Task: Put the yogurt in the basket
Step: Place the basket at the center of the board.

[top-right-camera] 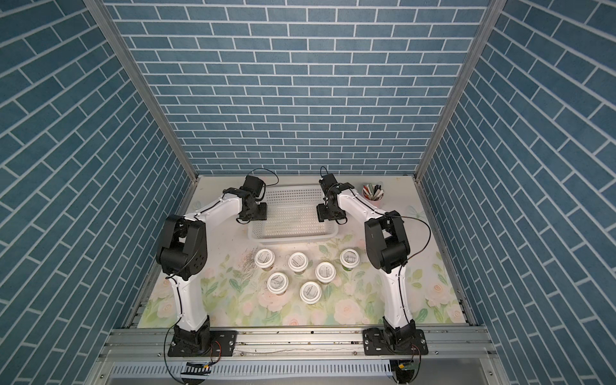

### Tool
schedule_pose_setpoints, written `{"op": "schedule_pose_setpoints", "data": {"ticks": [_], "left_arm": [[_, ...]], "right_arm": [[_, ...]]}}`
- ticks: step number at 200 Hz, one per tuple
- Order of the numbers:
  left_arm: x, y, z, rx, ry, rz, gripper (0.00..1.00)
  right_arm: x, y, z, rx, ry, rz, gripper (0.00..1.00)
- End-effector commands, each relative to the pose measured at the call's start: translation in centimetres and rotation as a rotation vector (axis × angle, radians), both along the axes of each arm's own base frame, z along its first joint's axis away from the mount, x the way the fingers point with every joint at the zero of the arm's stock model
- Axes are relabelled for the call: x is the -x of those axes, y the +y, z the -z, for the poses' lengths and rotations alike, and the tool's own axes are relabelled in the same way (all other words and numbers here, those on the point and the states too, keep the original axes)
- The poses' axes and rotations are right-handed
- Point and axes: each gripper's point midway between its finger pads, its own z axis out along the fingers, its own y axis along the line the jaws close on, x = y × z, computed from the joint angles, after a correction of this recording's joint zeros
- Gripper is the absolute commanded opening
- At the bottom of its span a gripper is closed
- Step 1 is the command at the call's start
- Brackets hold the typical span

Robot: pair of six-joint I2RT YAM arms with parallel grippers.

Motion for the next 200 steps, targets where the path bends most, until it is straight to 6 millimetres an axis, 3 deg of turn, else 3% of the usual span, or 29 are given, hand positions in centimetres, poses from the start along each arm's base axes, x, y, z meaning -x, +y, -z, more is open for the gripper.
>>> {"op": "schedule_pose_setpoints", "data": {"ticks": [1,15,25,41,85,115,148,200], "left_arm": [[-0.8,-4.0,-0.5,0.078,-0.055,0.093,0.72],[-0.9,-4.1,-0.8,0.08,-0.062,0.096,0.78],[-0.9,-4.1,-1.1,0.082,-0.069,0.099,0.93],[-1.0,-4.1,-1.9,0.082,-0.086,0.101,1.0],[-1.1,-4.0,-4.9,0.088,-0.138,0.106,1.0],[-0.9,-4.0,-5.8,0.094,-0.148,0.109,1.0],[-0.3,-3.8,-5.3,0.095,-0.13,0.105,1.0],[0.7,-3.6,-2.9,0.086,-0.083,0.105,1.0]], "right_arm": [[1.5,4.9,-0.4,-0.105,-0.016,-0.155,0.73],[1.4,5.0,-0.8,-0.109,-0.023,-0.155,0.74],[1.4,5.0,-1.0,-0.111,-0.029,-0.156,0.75],[1.4,5.0,-1.6,-0.112,-0.039,-0.154,0.76],[1.1,4.7,-3.8,-0.117,-0.086,-0.141,0.78],[0.9,4.3,-5.5,-0.113,-0.124,-0.121,0.83],[1.1,4.1,-6.0,-0.115,-0.131,-0.115,0.84],[1.5,3.9,-4.5,-0.104,-0.105,-0.106,0.84]]}}
